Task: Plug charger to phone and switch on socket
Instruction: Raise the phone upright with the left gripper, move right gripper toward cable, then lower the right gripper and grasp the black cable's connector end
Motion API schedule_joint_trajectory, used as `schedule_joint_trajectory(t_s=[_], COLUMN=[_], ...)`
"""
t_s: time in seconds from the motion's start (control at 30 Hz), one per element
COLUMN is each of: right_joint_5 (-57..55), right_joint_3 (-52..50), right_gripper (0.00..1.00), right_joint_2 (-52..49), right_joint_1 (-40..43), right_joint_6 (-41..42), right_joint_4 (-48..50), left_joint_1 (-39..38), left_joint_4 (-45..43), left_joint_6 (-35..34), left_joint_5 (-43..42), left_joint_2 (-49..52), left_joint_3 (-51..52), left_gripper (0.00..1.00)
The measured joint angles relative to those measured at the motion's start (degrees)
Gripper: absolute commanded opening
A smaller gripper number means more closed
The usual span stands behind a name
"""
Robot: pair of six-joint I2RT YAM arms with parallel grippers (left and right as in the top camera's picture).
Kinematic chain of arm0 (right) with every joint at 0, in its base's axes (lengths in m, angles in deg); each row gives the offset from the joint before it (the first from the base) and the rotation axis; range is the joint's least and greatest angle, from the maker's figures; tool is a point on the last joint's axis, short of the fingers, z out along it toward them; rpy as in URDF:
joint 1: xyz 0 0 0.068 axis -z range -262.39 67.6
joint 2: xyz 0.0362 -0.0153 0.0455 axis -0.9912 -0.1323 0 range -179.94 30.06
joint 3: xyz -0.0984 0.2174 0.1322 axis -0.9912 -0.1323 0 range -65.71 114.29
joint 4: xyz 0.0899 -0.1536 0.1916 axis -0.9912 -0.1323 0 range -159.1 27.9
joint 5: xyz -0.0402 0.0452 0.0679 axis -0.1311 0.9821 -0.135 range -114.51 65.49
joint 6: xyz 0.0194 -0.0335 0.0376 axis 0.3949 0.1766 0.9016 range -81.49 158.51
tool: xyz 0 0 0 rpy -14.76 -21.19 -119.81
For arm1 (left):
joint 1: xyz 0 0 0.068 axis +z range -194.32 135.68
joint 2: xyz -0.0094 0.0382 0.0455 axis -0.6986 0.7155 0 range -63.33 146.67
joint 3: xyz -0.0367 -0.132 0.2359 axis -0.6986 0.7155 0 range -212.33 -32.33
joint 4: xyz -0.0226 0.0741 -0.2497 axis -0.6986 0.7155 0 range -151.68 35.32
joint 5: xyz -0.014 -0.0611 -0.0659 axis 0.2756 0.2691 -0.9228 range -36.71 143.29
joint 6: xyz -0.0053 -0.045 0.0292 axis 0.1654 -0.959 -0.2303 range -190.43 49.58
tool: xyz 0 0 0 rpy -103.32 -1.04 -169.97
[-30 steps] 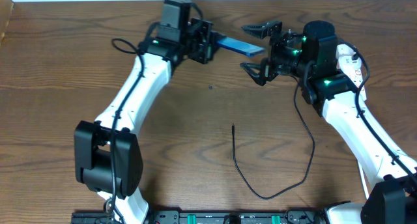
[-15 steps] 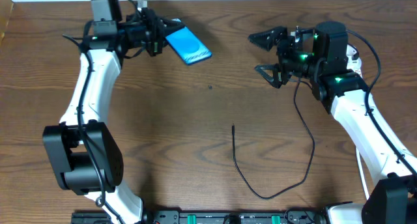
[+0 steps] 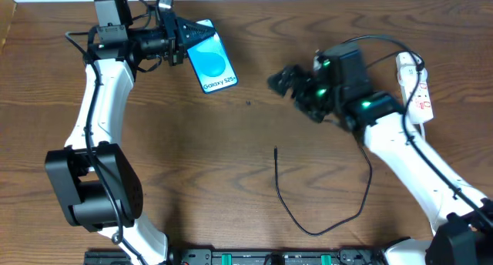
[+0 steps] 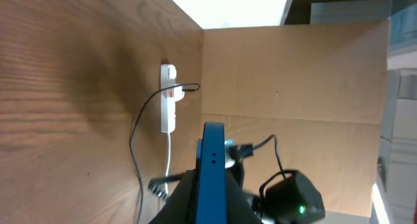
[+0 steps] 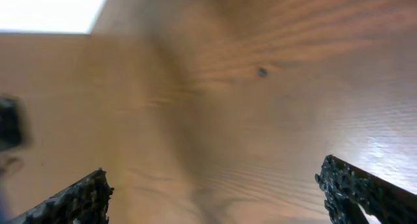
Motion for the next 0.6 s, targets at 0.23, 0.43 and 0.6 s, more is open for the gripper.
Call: schedule_joint_trajectory(t_s=[0.23, 0.43, 0.6], right_joint_5=[-15.78, -25.16, -28.22], right_joint_3=[-0.02, -0.02, -1.14], right_gripper=[0.99, 0.99, 0.99], right_joint_2=[0.00, 0.00, -0.02], right_joint_1=[-8.74, -14.97, -16.92], right_joint_6=[-4.70, -5.77, -5.92], right_joint_4=[-12.37, -16.57, -16.22], left_joint_1=[1.33, 1.57, 1.57], left_joint_4=[-0.02, 0.02, 0.00], left_joint_6=[1.86, 2.05, 2.05], left_joint_5=[-0.15, -0.17, -0.17], left_joint_2=[0.00, 0.00, 0.00], left_joint_3=[0.00, 0.00, 0.00], left_gripper=[0.08, 0.07, 0.07])
